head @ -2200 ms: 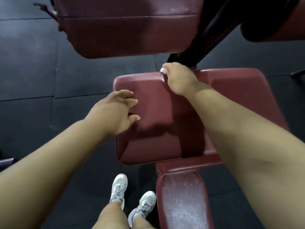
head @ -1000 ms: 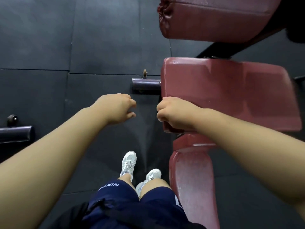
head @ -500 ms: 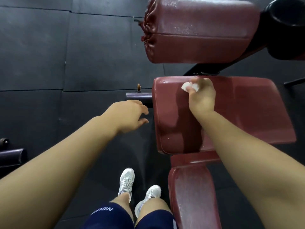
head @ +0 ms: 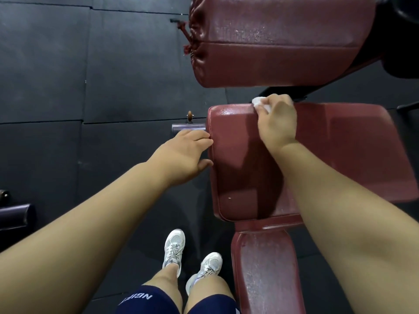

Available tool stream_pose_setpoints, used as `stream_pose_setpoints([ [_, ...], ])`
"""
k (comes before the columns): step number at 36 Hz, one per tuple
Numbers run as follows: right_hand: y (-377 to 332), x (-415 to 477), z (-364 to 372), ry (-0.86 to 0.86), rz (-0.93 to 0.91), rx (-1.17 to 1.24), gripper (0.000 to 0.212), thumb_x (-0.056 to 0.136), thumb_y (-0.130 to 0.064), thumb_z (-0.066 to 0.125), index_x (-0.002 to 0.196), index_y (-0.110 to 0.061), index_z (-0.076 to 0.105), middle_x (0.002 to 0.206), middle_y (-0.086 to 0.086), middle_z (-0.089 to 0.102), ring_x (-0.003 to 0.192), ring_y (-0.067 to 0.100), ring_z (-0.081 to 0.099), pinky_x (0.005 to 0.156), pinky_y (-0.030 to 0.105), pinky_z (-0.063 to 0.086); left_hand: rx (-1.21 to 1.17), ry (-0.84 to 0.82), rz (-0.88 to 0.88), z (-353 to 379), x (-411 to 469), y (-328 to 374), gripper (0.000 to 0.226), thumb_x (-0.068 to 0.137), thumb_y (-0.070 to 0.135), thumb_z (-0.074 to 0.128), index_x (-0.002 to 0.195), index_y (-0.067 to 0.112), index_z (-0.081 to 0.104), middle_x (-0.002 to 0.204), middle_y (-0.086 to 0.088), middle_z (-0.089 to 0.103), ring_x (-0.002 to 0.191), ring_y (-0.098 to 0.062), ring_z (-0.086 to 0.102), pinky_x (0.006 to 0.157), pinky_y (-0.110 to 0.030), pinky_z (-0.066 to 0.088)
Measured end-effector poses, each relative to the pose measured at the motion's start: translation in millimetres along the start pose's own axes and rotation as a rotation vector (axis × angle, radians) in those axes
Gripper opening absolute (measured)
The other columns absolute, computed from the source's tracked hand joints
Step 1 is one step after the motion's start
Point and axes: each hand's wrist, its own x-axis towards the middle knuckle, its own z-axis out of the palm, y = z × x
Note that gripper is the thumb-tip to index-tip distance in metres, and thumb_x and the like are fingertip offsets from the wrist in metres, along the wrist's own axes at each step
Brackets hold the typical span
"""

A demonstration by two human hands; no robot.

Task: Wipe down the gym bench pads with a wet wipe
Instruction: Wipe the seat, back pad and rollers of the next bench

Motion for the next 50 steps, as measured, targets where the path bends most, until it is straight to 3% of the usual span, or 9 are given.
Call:
stream_pose_setpoints([
  [3, -20, -25, -3, -0.085, -0.201, 0.128, 0.015, 0.091, -0.013, 0.058, 0.094, -0.006, 0.071, 0.091, 0.016, 0.062, 0.092, 0.035, 0.057, 0.081, 0.035, 0.042, -0.018, 0.041, -0.013, 3, 2, 1, 0.053, 0.091, 0.041, 0.055, 0.137, 0.018, 0.046, 0.144, 0.004, 0.040, 0.133, -0.020, 0.031, 0.110, -0.026, 0.023],
  [8, -20, -61, -9, -0.345, -0.465, 0.276, 0.021, 0.085, -0.014, 0.060, 0.103, -0.011, 0.070, 0.098, 0.008, 0.059, 0.092, 0.021, 0.056, 0.079, 0.028, 0.045, -0.040, 0.052, -0.043, 6, -2, 2, 0.048, 0.095, 0.030, 0.051, 0.141, 0.023, 0.042, 0.148, 0.009, 0.034, 0.133, -0.019, 0.029, 0.108, -0.025, 0.021],
  [16, 16, -18, -12, 0.005, 0.170, 0.042, 0.022, 0.092, -0.021, 0.055, 0.109, -0.014, 0.065, 0.113, 0.011, 0.059, 0.105, 0.025, 0.056, 0.089, 0.021, 0.035, -0.041, 0.068, -0.036, 8, 0, 5, 0.045, 0.095, 0.023, 0.051, 0.139, 0.014, 0.044, 0.151, 0.006, 0.031, 0.136, -0.023, 0.027, 0.111, -0.026, 0.018],
  [25, 2, -80, -22, -0.387, -0.608, 0.171, 0.018, 0.084, -0.014, 0.055, 0.097, -0.010, 0.067, 0.091, 0.012, 0.060, 0.084, 0.031, 0.057, 0.075, 0.037, 0.050, -0.031, 0.071, -0.007, 2, 4, 1, 0.039, 0.097, 0.014, 0.044, 0.136, 0.018, 0.048, 0.149, 0.010, 0.034, 0.136, -0.019, 0.030, 0.109, -0.025, 0.023],
  [32, 34, -54, -27, 0.041, 0.138, -0.124, 0.025, 0.093, -0.023, 0.047, 0.087, -0.010, 0.067, 0.086, 0.012, 0.067, 0.082, 0.032, 0.058, 0.071, 0.033, 0.040, -0.061, 0.083, -0.022, 10, 4, 8, 0.047, 0.098, 0.012, 0.042, 0.144, 0.021, 0.037, 0.153, 0.008, 0.028, 0.139, -0.017, 0.028, 0.108, -0.027, 0.026],
  [37, -24, -133, -24, -0.219, -0.414, 0.305, 0.013, 0.087, -0.017, 0.062, 0.098, -0.014, 0.069, 0.085, 0.008, 0.060, 0.080, 0.020, 0.051, 0.070, 0.030, 0.041, -0.052, 0.090, -0.011, 12, 3, 10, 0.046, 0.098, 0.011, 0.042, 0.144, 0.018, 0.038, 0.154, 0.003, 0.027, 0.140, -0.019, 0.027, 0.109, -0.026, 0.022],
  [40, -10, -132, -34, -0.423, -0.646, 0.251, 0.022, 0.092, -0.022, 0.053, 0.095, -0.008, 0.070, 0.087, 0.012, 0.061, 0.078, 0.031, 0.058, 0.062, 0.033, 0.049, -0.018, 0.127, 0.025, 12, 3, 9, 0.044, 0.099, 0.012, 0.043, 0.142, 0.015, 0.040, 0.152, -0.001, 0.030, 0.138, -0.023, 0.029, 0.111, -0.027, 0.021],
  [47, 58, -88, -42, 0.030, 0.191, 0.047, 0.017, 0.088, -0.022, 0.060, 0.095, -0.011, 0.072, 0.097, 0.011, 0.065, 0.081, 0.025, 0.063, 0.073, 0.016, 0.038, 0.092, 0.263, 0.163, 13, -3, 15, 0.023, 0.079, 0.000, 0.062, 0.100, -0.008, 0.065, 0.107, -0.024, 0.064, 0.103, -0.027, 0.050, 0.090, -0.029, 0.029],
  [50, 22, -119, -33, 0.053, 0.140, 0.099, 0.016, 0.089, -0.024, 0.061, 0.091, -0.012, 0.072, 0.086, 0.012, 0.063, 0.079, 0.029, 0.061, 0.074, 0.029, 0.042, 0.031, 0.185, 0.066, 17, -6, 18, 0.038, 0.097, 0.012, 0.048, 0.134, 0.004, 0.049, 0.145, -0.011, 0.041, 0.130, -0.029, 0.038, 0.105, -0.027, 0.027],
])
